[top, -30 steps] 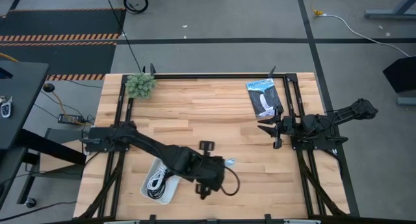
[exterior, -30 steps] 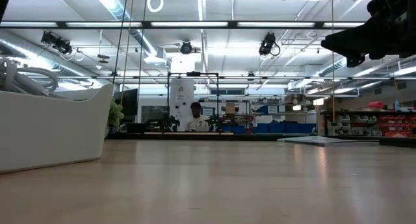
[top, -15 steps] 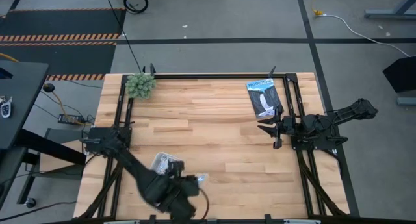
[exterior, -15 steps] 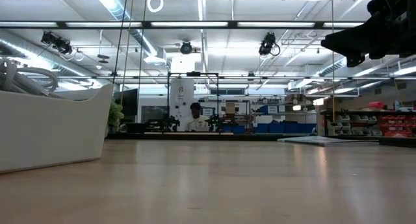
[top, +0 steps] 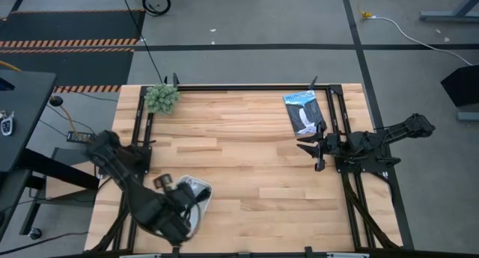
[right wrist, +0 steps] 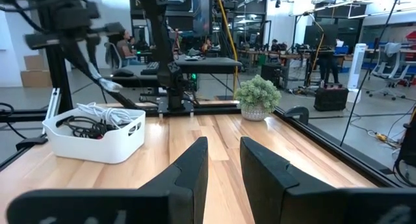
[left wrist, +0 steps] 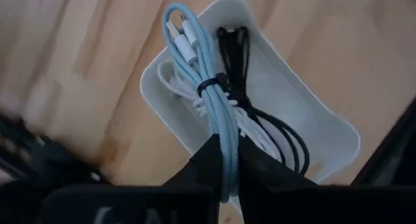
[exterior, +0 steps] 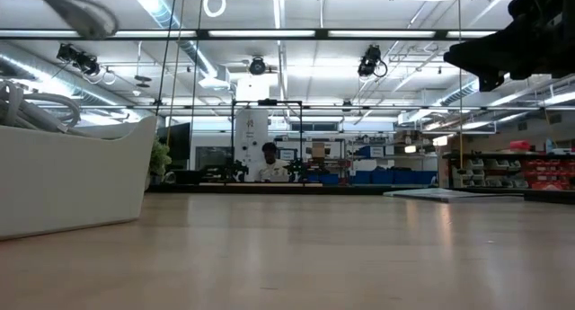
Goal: Pick and place USB-C Cables
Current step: Put the light blue charger cable into the white bin
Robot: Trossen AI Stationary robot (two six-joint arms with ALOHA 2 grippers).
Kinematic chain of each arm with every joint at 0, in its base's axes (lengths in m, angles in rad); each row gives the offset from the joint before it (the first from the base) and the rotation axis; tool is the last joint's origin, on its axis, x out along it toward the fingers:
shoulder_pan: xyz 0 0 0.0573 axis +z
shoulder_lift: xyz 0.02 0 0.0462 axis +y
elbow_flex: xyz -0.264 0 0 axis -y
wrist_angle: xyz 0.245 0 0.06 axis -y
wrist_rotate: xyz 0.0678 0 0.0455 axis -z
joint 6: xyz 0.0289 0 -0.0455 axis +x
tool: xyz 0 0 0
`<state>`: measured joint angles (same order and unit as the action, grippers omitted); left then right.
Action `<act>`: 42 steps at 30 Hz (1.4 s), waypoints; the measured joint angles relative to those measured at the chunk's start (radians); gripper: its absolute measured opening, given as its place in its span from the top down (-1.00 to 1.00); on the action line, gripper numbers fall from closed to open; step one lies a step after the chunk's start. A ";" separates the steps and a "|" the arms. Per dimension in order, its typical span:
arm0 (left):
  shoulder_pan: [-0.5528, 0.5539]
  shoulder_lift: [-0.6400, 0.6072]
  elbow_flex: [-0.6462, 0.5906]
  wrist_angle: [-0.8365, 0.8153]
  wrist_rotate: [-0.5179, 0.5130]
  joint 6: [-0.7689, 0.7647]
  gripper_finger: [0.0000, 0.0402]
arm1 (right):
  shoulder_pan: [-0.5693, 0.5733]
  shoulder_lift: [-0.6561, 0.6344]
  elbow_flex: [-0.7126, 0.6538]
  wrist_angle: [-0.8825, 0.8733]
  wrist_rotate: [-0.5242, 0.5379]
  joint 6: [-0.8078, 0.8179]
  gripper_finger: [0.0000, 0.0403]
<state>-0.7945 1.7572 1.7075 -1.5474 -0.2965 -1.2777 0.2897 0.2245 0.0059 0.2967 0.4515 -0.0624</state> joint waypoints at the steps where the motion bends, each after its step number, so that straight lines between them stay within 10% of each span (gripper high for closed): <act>1: -0.005 -0.022 -0.036 0.019 0.000 -0.053 0.81 | 0.000 0.000 0.000 0.001 0.000 0.000 0.52; 15: 0.137 -0.076 -0.257 0.415 0.240 -0.206 0.81 | 0.000 0.000 0.000 0.003 0.000 0.000 0.52; 35: 0.178 0.027 -0.257 0.415 0.350 -0.197 0.82 | 0.000 0.000 0.000 0.011 0.000 0.000 0.52; 42: 0.193 0.029 -0.258 0.417 0.342 -0.164 0.51 | 0.000 0.000 0.000 0.017 0.000 0.000 0.52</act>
<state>-0.6014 1.7866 1.4498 -1.1305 0.0460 -1.4419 0.2901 0.2241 0.0059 0.3141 0.4518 -0.0624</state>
